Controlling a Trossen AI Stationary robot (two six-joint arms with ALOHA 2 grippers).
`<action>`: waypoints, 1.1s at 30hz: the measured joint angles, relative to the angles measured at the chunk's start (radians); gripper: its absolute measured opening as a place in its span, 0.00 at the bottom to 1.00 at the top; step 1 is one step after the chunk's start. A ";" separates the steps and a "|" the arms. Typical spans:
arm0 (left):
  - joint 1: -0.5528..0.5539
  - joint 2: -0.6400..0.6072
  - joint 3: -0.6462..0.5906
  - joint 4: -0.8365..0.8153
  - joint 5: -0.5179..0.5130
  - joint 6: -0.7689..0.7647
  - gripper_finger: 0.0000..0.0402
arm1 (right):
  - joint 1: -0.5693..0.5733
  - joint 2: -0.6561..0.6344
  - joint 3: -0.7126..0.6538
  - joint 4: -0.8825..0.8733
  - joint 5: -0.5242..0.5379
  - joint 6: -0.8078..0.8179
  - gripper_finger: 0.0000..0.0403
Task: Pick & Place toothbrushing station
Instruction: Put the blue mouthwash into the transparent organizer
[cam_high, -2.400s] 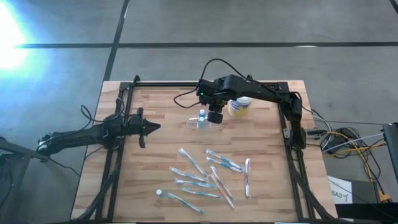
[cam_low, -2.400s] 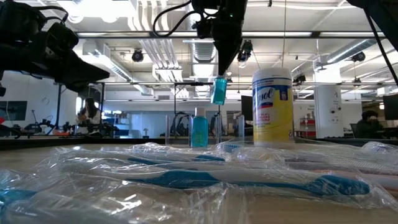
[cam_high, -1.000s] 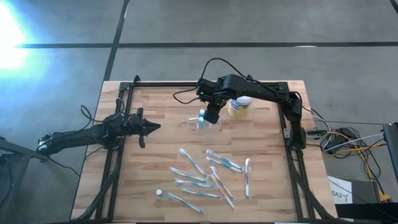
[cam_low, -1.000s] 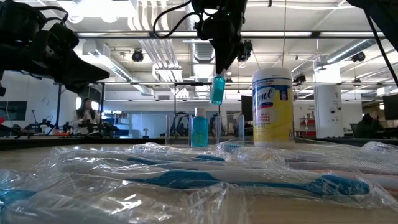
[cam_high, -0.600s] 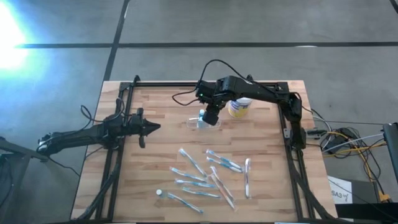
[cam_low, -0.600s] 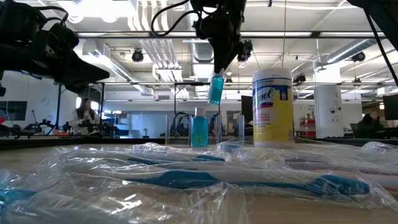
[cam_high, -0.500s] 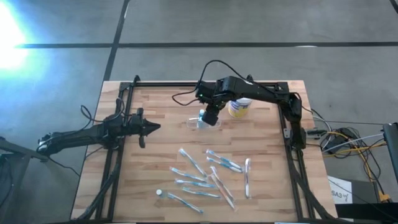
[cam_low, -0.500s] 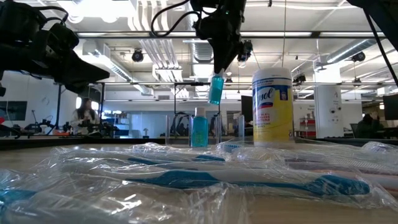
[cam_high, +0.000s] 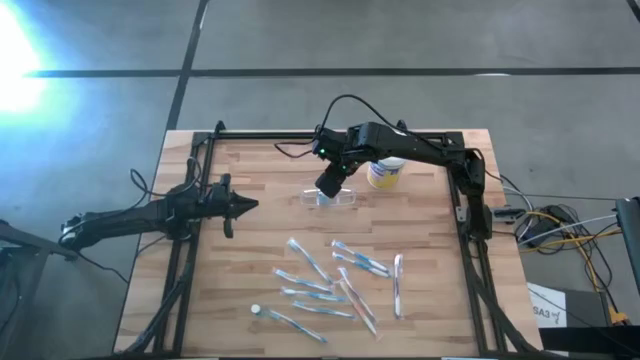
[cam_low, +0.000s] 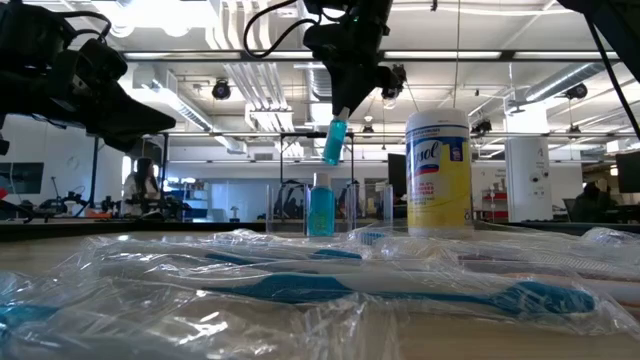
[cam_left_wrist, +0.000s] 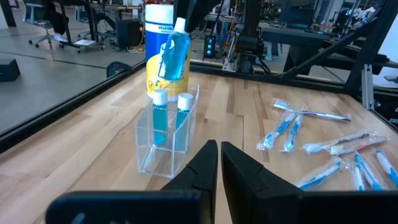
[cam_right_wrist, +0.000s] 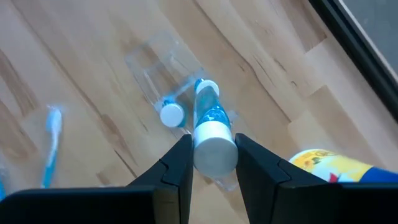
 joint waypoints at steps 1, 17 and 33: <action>0.000 0.000 0.000 -0.001 0.000 0.000 0.06 | 0.002 0.000 0.000 0.005 0.000 0.018 0.23; 0.000 0.000 0.000 -0.020 0.000 0.000 0.06 | 0.016 0.000 -0.045 -0.012 0.003 0.164 0.23; 0.000 0.000 0.000 -0.020 0.000 -0.026 0.06 | 0.010 0.002 -0.145 0.033 0.027 0.201 0.23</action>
